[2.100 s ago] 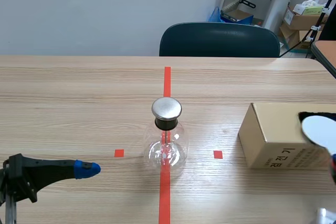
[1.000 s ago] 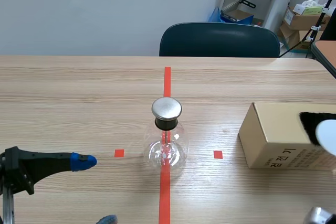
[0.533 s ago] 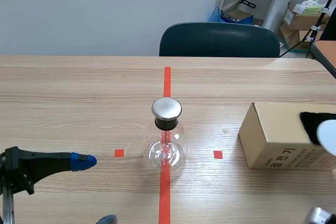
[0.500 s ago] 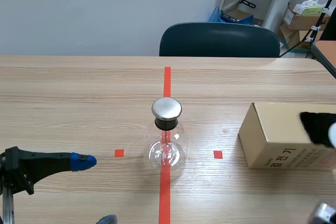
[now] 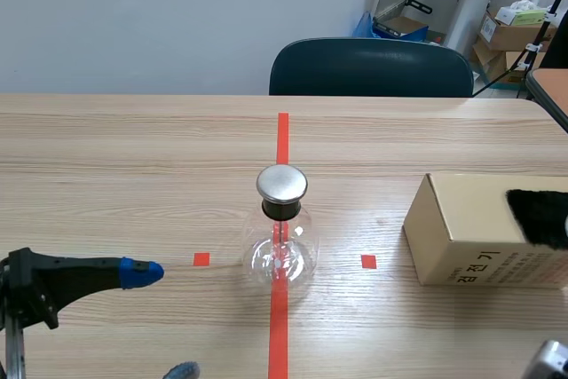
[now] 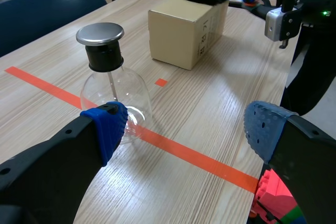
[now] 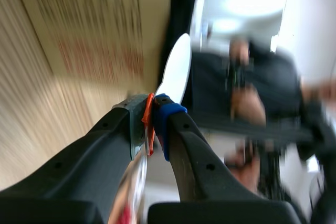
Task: Do the electroscope experiment
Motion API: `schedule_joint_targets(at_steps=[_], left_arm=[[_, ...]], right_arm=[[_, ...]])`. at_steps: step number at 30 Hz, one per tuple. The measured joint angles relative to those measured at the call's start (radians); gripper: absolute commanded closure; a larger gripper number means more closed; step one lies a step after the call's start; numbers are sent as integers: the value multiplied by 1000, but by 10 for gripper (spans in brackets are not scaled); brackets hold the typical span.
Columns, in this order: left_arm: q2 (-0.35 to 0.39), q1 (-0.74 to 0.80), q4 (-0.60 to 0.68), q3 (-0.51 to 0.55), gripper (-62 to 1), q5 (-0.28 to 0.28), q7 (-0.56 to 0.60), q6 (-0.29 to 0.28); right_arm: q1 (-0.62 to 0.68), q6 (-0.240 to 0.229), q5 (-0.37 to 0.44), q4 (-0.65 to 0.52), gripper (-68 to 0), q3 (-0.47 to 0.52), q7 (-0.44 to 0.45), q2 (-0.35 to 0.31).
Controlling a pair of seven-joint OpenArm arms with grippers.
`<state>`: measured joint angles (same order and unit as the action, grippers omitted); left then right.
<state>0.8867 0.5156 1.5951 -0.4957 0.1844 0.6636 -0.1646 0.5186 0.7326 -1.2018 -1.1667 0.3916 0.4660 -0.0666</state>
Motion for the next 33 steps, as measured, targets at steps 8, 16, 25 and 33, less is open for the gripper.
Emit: schedule_joint_targets(at_steps=[8,16,25,33], left_arm=[[-3,0,0,0,-482,0,0,0],[-3,0,0,0,-482,0,0,0],[-3,0,0,0,-482,0,0,0],[-3,0,0,0,-482,0,0,0]], right_arm=[[0,1,-7,0,-17,0,285,-3],[0,0,5,0,-17,2,-40,-3],[0,1,-13,0,-17,-1,264,0],[0,0,2,0,-17,2,-7,3]])
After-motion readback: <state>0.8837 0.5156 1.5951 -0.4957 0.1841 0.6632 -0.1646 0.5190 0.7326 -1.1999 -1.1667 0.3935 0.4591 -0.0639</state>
